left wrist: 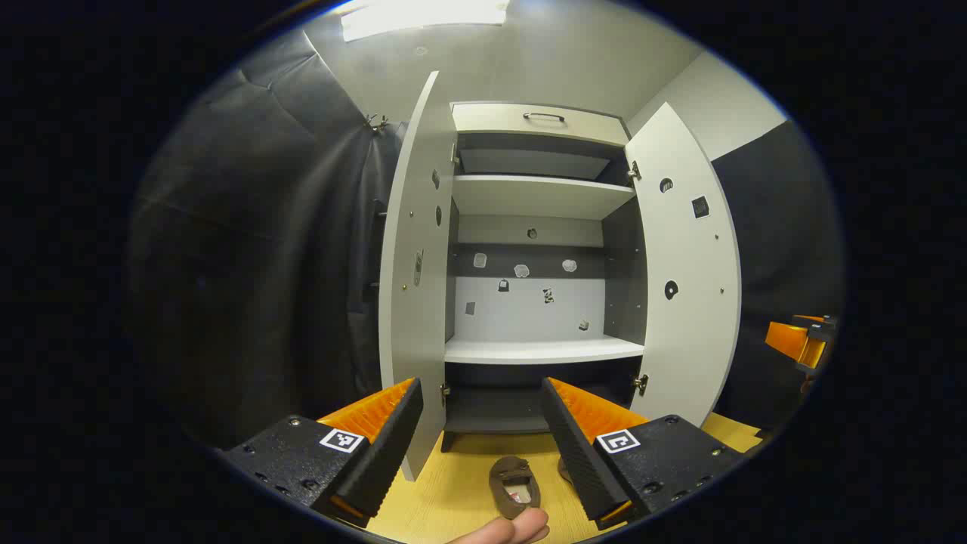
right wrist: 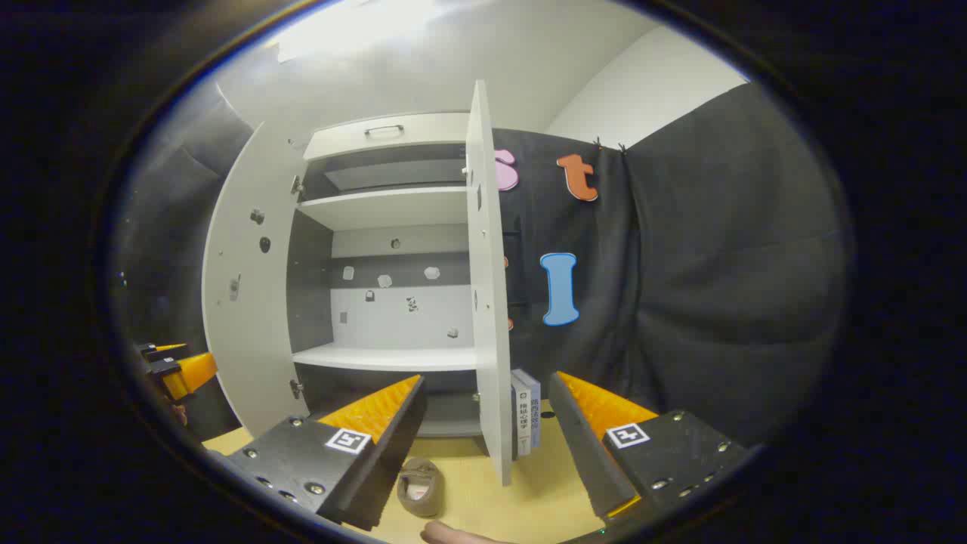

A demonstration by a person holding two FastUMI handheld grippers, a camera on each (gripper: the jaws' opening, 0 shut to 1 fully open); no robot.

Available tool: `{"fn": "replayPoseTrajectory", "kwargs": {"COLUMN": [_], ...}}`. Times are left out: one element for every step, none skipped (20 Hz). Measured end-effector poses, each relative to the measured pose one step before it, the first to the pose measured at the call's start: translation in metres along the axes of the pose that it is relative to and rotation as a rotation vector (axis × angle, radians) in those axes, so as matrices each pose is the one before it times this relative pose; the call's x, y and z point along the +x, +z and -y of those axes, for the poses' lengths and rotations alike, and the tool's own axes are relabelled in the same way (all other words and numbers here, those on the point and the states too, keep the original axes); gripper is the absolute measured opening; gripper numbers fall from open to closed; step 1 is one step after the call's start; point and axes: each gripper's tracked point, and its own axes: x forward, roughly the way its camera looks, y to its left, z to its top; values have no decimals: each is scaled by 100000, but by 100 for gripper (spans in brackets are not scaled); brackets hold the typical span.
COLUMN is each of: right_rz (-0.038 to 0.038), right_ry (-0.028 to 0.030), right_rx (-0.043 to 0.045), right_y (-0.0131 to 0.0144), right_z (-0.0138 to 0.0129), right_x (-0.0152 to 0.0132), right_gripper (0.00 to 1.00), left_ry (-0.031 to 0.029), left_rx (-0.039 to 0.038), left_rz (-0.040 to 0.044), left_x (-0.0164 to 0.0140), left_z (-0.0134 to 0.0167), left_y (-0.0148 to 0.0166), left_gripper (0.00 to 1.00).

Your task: Grab one shoe with the right hand and put it into the shoe cabinet, grab the other shoe with the left hand and put it into the shoe cabinet; then close the right door with the right hand and the left door with the left hand.

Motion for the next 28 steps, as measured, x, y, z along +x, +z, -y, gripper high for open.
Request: {"fn": "replayPoseTrajectory", "kwargs": {"right_rz": [492,664,231,-148,25,-368,-578,-944,-610,-334,-362,19,464,272,-338,-686,-598,-573,-168,-921,-2031,-2665,-3380,-3015,-2432,-2862,-4035,-4020], "right_ry": [219,38,-363,-383,523,474,449,121,259,634,791,1150,1643,1549,812,442,222,124,1895,2620,2309,2464,2155,577,471,914,1104,2314], "right_rx": [3,98,-76,-60,244,355,-22,-284,-13,118,218,713,986,647,115,-501,-550,158,699,762,218,-472,-1662,-1249,-539,688,484,-33], "right_y": [66,166,-9,-7,-145,-165,-544,-333,-334,-202,-180,-63,-66,-62,-350,-364,-387,-416,-575,-882,-1470,-1431,-2006,-1662,-1663,-1643,-2061,-1855], "right_z": [-81,-17,50,59,-215,-183,-175,-58,-29,-163,-249,-202,-459,-356,-79,-123,-69,-181,-696,-739,-621,-865,-750,-479,-554,-596,-800,-1028], "right_x": [-234,-111,-6,-144,-202,8,68,229,197,148,143,33,-35,-25,199,309,211,427,700,619,430,737,771,768,1073,1096,1238,1144], "right_gripper": [94,97,100,98,98,98,98,98,97,98,100,98,98,98,98,94,98,98,98,98,94,98,98,98,100,99,98,98], "left_ry": [-1254,-707,-43,-126,-240,122,233,251,282,286,246,27,-287,-431,-777,-600,-307,-81,11,178,119,211,-157,-288,165,701,669,765], "left_rx": [-1108,-37,491,323,99,84,77,209,-74,-282,-409,-251,152,286,280,286,446,773,714,452,-32,-489,-810,-681,-596,-713,-794,-1111], "left_rz": [-393,-895,-539,396,605,564,773,740,277,63,406,587,-115,-375,432,258,280,119,479,450,-35,-546,-616,-762,-981,-1011,-763,-523], "left_x": [67,42,37,-35,-31,-94,-93,-72,5,-7,4,17,8,14,36,-8,-71,-106,-63,-38,-78,-67,-71,98,41,41,-81,-200], "left_z": [421,260,130,129,143,82,10,16,33,-3,36,98,194,203,306,229,68,-44,-100,-40,-161,-140,-203,-151,-363,-518,-527,-544], "left_y": [-30,-284,-70,256,238,73,220,163,68,-109,63,-24,-88,-279,37,-39,-30,-116,-47,-91,-240,-377,-387,-354,-373,-460,-348,-394], "left_gripper": [96,96,96,96,96,100,99,96,96,96,96,96,96,96,96,96,96,96,96,96,96,96,96,96,96,96,96,97]}}
